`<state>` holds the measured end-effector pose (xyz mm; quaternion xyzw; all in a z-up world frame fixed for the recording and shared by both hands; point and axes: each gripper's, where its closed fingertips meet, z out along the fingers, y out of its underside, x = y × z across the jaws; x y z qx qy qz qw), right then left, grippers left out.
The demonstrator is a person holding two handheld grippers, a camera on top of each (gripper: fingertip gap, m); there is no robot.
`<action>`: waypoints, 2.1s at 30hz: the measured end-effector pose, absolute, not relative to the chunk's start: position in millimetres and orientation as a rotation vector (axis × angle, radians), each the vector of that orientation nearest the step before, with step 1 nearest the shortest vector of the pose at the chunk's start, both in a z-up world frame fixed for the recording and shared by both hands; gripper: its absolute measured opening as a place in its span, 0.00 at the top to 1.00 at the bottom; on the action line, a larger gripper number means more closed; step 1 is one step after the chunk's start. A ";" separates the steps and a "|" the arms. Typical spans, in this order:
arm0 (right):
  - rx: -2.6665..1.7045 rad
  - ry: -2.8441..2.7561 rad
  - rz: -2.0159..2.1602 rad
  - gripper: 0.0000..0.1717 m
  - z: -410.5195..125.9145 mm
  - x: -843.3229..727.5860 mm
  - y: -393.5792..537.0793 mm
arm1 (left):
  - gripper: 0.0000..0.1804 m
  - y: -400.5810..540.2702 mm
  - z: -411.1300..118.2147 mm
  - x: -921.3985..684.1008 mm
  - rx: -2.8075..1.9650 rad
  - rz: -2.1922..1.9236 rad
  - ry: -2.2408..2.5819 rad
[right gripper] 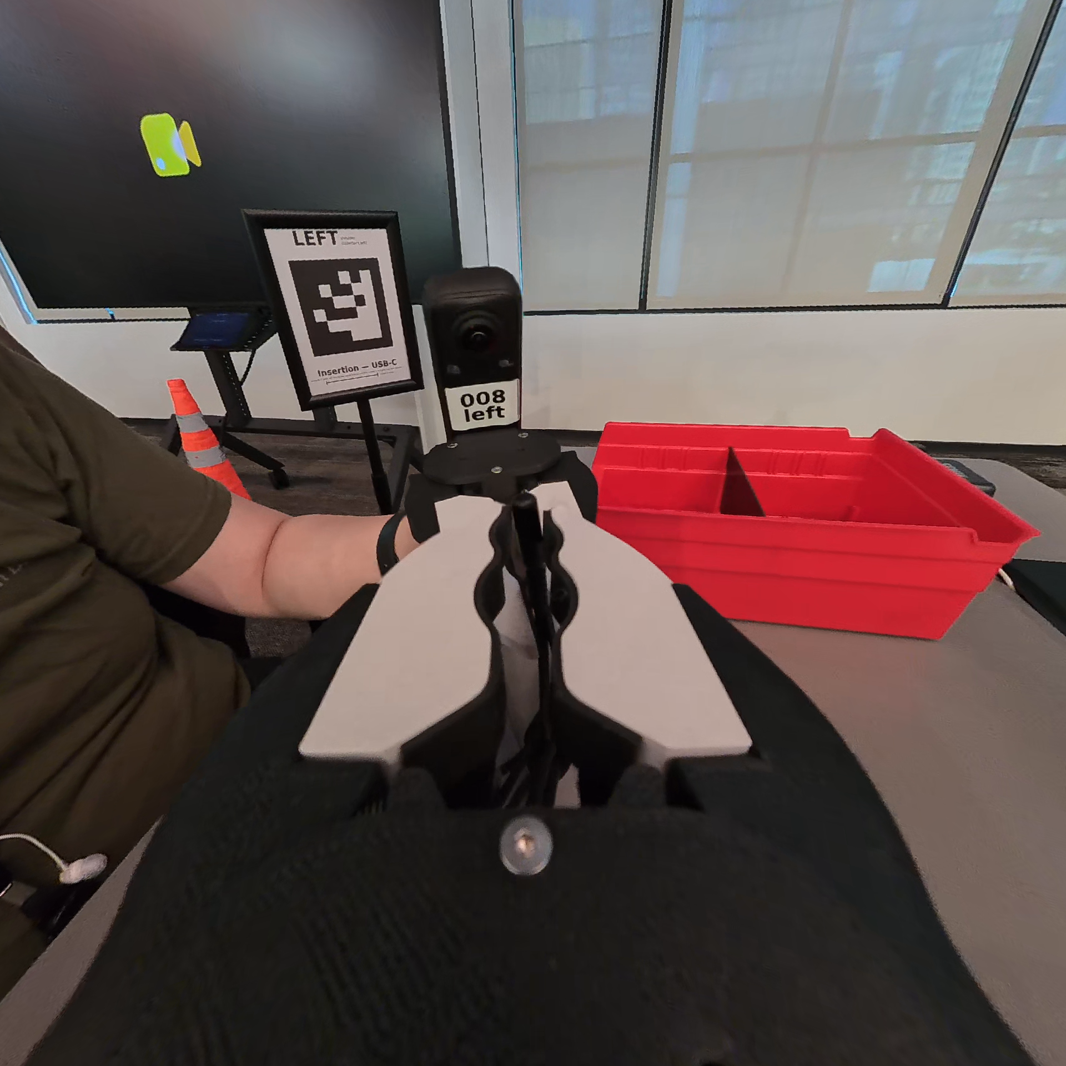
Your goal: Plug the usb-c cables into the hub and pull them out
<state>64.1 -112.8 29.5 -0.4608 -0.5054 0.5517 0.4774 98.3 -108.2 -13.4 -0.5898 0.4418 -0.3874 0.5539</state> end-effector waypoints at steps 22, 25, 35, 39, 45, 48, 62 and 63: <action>-1.189 -1.208 1.056 0.96 38.5 82.2 -83.3 | 0.82 -147.6 -138.0 34.6 -1.790 -0.201 1.395; -1.198 -1.219 1.055 0.96 36.7 82.0 -84.2 | 0.82 -145.7 -143.9 36.3 -1.880 -0.292 1.372; -1.210 -1.277 1.027 0.95 32.1 79.3 -88.0 | 0.84 -138.8 -158.3 34.5 -1.966 -0.364 1.369; -1.218 -1.278 1.013 0.96 32.1 81.5 -86.0 | 0.88 -138.8 -159.3 34.6 -1.968 -0.384 1.398; -1.181 -1.273 1.005 0.96 36.3 85.0 -86.5 | 0.88 -147.0 -126.6 30.3 -1.965 -0.659 1.339; -1.105 -1.310 0.989 0.95 41.1 86.0 -95.3 | 0.88 -146.8 -95.9 17.9 -1.905 -0.752 1.334; -0.633 -1.564 0.574 0.95 34.8 65.2 -153.6 | 0.88 -153.8 -13.3 -6.9 -1.708 -1.215 1.722; -0.615 -1.567 0.539 0.95 31.7 63.5 -152.5 | 0.88 -153.4 -10.3 -6.3 -1.701 -1.251 1.744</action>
